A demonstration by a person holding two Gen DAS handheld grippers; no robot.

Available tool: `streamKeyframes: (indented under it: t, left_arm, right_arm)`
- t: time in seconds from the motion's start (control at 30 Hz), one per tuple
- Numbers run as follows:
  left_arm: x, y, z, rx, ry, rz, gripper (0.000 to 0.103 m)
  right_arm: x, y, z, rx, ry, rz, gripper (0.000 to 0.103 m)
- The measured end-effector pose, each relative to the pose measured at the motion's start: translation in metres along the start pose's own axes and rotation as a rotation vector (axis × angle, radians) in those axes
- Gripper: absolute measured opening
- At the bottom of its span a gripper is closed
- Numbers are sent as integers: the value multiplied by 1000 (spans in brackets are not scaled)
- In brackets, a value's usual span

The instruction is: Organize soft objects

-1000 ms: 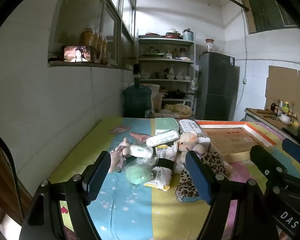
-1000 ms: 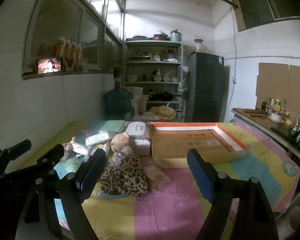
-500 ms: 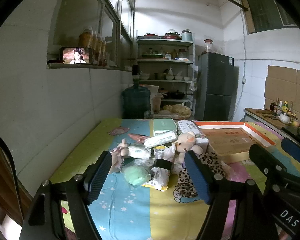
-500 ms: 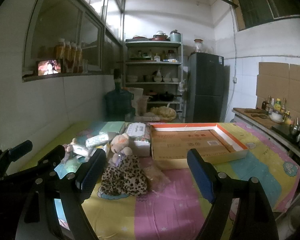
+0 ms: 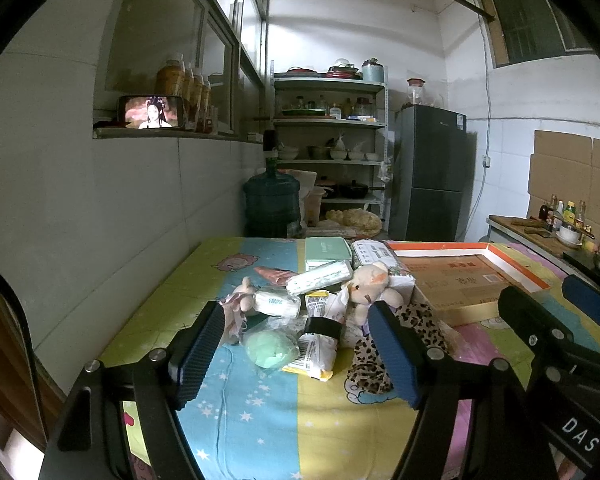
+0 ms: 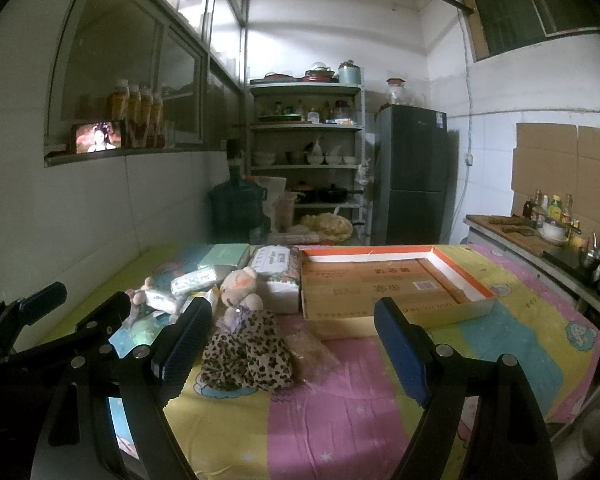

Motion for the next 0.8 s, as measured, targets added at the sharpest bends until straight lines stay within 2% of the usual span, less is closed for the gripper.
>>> streamKeyframes:
  t: [0.8]
  left_arm:
    - [-1,0,-1,0,-1,0,74]
  right_arm:
    - [-2,1,-1,4,-2,-1,84]
Point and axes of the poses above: each gripper's, at about its wrist camera, not at the fingertips, and x roughly the way its jaws point, z to its left, y to its underside, the point moved 4 cm from there along x, roughly the way its jaws point, and after that the axes turned 14 degrees about x, right-handed, at the moved point
